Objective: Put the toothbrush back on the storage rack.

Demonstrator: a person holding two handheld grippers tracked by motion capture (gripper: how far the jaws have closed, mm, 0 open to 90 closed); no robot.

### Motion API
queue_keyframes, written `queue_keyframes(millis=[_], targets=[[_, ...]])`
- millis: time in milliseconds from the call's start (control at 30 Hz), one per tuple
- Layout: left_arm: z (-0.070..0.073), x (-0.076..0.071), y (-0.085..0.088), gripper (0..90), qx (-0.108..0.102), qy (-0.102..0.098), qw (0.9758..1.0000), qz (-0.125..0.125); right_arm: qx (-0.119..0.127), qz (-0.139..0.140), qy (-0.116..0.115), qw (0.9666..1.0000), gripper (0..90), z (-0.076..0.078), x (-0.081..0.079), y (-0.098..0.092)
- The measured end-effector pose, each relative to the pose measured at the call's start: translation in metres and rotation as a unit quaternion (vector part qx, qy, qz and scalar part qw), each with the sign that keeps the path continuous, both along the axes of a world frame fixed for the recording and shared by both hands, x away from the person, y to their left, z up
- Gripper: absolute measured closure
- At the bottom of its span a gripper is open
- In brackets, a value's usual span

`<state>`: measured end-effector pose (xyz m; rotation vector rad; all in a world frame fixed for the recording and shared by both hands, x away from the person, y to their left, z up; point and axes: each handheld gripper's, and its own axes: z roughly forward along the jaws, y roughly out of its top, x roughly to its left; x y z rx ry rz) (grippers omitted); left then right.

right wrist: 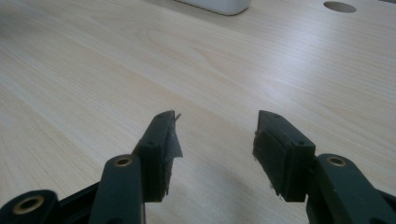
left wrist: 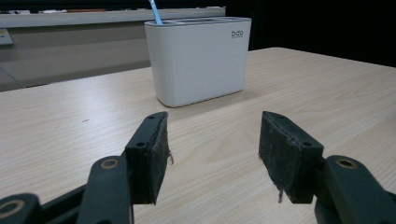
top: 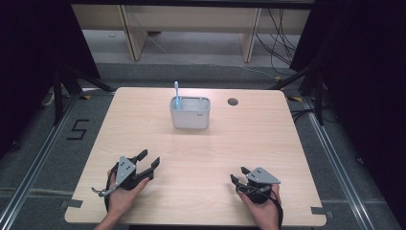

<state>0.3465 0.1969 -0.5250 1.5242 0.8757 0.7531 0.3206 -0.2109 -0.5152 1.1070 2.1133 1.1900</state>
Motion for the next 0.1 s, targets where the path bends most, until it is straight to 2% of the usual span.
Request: queue_keyframes(millis=[33, 100], targets=[[0.0008, -0.0012, 0.0012, 41.6, 0.005, 0.008, 1.0, 0.003, 0.0, 0.0, 0.0, 1.0, 48.8, 0.0, 0.0, 0.0], [0.0007, -0.0011, 0.0021, 41.1, -0.001, 0.008, 0.9999, 0.007, 0.001, -0.001, 0.001, 1.0, 48.8, 0.0, -0.0002, 0.0002]])
